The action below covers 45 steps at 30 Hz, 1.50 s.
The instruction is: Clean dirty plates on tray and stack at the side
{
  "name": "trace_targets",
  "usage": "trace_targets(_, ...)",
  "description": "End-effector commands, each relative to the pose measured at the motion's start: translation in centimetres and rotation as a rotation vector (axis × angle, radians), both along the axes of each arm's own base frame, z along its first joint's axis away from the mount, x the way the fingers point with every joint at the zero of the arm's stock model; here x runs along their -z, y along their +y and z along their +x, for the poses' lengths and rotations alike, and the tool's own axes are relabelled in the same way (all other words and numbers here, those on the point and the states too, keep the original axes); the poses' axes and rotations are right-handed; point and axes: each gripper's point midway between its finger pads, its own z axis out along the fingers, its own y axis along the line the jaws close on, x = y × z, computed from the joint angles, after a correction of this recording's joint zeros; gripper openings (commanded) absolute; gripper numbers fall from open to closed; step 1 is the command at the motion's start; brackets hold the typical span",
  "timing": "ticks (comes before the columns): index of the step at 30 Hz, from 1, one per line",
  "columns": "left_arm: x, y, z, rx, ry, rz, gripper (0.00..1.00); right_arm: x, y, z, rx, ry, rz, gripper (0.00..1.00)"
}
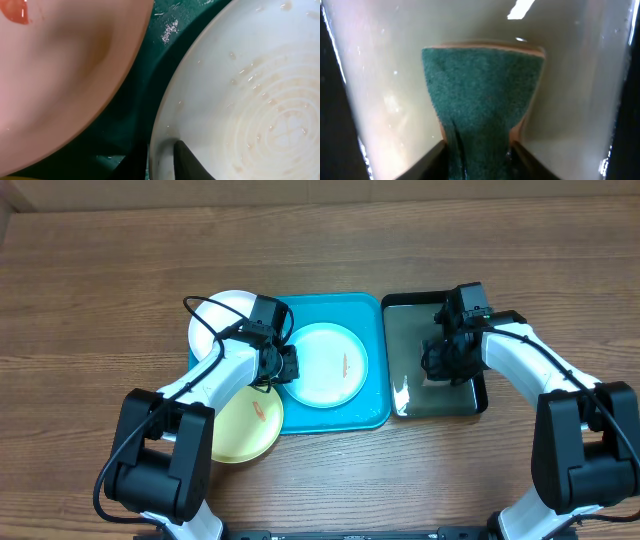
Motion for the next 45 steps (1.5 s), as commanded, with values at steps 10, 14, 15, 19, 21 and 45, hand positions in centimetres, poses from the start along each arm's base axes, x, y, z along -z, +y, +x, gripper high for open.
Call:
trace_targets(10,0.8,0.2,-0.1,-0.002,0.008,0.019,0.25,-2.5,0.3,0.9,0.004,-0.004,0.004,0.04)
trace_targets(14,0.7,0.1,0.1,-0.003,-0.002,0.015,0.07,-5.1,0.4,1.7,0.003,-0.014,0.005,0.04)
trace_targets(15,0.7,0.1,0.1,-0.003,-0.002,0.015,0.04,-5.5,0.4,1.7,0.003,-0.014,0.005,0.04)
trace_targets(19,0.7,0.1,0.1,-0.007,-0.001,0.015,0.04,-5.9,0.4,1.2,0.003,0.01,0.001,0.04)
trace_targets(21,0.7,0.1,0.1,-0.019,0.001,0.012,0.04,-5.9,0.3,1.1,0.003,0.013,0.001,0.04)
trace_targets(45,0.6,-0.2,0.1,-0.148,0.026,-0.048,0.04,-7.3,0.4,1.5,-0.021,0.006,-0.001,0.04)
